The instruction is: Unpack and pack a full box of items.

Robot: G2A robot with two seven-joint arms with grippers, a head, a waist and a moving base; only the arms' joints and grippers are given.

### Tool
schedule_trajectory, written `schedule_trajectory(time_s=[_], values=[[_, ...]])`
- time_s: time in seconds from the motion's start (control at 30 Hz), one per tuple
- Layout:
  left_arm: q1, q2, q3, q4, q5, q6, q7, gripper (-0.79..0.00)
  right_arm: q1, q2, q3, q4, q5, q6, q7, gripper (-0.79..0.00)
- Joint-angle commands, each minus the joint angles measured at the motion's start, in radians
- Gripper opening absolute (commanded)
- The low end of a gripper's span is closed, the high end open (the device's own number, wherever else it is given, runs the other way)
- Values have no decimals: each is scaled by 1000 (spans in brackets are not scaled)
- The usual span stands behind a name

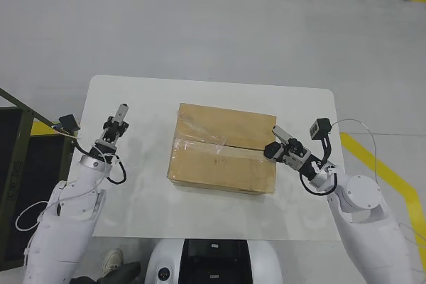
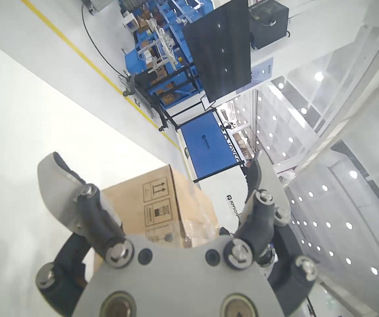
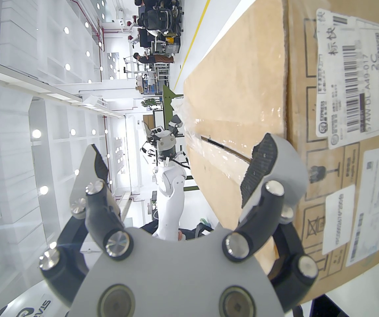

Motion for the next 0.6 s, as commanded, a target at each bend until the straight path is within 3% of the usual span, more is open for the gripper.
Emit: schedule_trajectory(time_s=[0.0,0.27,0.57], values=[[-23,0,-7,31,-5,0,-12,0,0,0,0,0,0,0,0,0],[-82,1,-29,114,-19,3,-73,0,0,0,0,0,0,0,0,0],[-84,1,-30,119,-26,2,-80,0,0,0,0,0,0,0,0,0]])
